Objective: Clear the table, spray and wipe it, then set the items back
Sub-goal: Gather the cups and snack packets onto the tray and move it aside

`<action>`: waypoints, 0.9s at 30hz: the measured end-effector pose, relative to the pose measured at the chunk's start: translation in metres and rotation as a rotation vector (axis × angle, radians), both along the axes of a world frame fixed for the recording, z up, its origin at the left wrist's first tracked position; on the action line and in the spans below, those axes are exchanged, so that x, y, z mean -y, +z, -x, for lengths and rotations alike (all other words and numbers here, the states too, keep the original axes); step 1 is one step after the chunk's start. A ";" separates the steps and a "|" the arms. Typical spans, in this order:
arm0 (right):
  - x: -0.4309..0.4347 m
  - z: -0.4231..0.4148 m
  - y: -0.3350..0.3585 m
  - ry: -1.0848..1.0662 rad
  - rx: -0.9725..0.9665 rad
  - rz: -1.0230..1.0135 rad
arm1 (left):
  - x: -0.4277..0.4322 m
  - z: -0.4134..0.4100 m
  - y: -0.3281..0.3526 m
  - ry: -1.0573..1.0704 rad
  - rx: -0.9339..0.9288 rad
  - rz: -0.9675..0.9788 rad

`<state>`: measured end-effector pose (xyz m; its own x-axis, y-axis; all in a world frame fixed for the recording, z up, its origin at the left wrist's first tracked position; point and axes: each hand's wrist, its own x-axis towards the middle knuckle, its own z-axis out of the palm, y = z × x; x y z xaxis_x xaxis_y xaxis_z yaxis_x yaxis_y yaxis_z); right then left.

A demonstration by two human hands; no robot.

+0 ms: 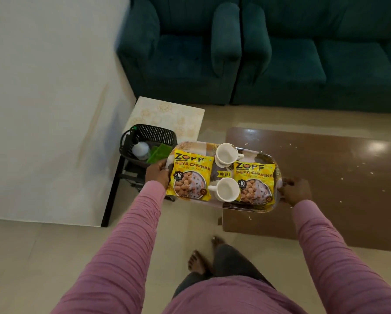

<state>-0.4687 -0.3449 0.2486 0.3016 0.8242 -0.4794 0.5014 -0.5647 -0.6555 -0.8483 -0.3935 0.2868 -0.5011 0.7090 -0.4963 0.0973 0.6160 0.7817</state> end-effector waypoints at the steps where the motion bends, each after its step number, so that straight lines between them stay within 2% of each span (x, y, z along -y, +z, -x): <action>1: -0.007 0.012 0.002 0.000 -0.012 0.010 | -0.004 0.010 -0.002 0.001 0.002 0.005; 11: -0.097 0.121 -0.013 0.009 -0.051 0.073 | -0.072 0.125 -0.049 0.035 -0.053 0.155; 15: -0.141 0.166 -0.011 0.060 -0.072 0.105 | -0.104 0.154 -0.017 0.057 -0.089 0.173; 20: -0.200 0.223 -0.002 0.105 -0.041 0.129 | -0.149 0.204 -0.011 0.080 -0.101 0.151; 27: -0.265 0.297 0.000 0.036 -0.113 0.130 | -0.226 0.289 -0.016 0.035 -0.114 0.132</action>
